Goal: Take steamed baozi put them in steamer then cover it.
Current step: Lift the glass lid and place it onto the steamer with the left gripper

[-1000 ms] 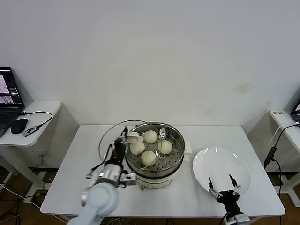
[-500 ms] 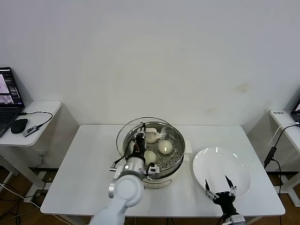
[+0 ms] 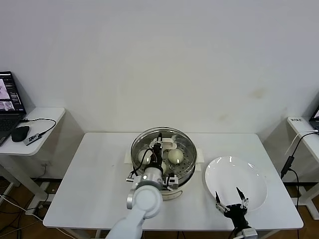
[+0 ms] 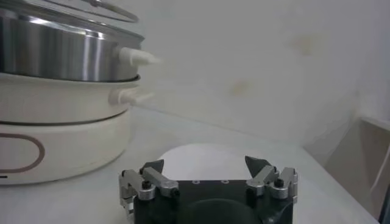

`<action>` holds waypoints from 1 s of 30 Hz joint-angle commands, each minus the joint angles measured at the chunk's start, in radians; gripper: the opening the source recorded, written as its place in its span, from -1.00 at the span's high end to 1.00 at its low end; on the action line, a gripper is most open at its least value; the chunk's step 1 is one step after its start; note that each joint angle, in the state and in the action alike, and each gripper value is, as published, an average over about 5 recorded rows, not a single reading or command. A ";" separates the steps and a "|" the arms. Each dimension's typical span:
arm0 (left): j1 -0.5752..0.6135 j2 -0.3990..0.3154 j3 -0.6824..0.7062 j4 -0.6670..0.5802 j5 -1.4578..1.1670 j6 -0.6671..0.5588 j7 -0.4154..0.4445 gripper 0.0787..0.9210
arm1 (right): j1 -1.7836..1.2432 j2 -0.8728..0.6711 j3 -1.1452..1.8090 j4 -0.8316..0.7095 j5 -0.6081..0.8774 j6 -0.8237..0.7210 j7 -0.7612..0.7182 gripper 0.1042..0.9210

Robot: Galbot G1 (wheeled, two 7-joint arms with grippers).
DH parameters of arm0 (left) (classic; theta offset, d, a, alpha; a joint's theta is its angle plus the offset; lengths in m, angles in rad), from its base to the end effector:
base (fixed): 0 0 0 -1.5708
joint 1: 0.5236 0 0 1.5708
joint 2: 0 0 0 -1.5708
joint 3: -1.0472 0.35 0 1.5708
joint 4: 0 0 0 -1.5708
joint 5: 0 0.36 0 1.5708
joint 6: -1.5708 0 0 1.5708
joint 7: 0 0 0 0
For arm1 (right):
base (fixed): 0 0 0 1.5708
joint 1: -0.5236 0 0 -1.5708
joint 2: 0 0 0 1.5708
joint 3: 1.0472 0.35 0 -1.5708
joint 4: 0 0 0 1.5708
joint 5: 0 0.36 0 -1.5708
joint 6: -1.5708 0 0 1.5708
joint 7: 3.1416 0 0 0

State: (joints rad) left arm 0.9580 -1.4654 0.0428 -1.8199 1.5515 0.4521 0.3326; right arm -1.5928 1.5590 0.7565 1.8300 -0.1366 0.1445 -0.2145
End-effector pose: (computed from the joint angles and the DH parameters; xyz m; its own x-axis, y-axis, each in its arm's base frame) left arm 0.3181 -0.1587 -0.2522 -0.9906 0.1305 0.0408 0.0416 0.0034 0.9991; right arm 0.1562 -0.0833 -0.3952 -0.9831 -0.0188 0.1823 -0.0603 0.9725 -0.2248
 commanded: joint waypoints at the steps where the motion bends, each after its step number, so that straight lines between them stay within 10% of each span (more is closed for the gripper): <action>1: 0.002 -0.020 0.009 0.024 0.023 0.000 0.000 0.85 | -0.002 0.001 -0.002 0.000 -0.003 0.001 0.000 -0.76; 23: 0.027 -0.029 -0.002 0.031 -0.014 -0.008 -0.031 0.85 | -0.003 0.002 -0.017 0.000 -0.009 0.003 -0.002 -0.76; 30: 0.054 -0.005 -0.001 -0.035 -0.025 -0.015 -0.036 0.56 | -0.005 0.005 -0.022 0.003 -0.015 0.003 -0.002 -0.76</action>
State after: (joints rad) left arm 0.9940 -1.4858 0.0408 -1.8032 1.5406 0.4397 0.2985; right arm -1.5966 1.5626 0.7363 1.8305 -0.1499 0.1473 -0.2168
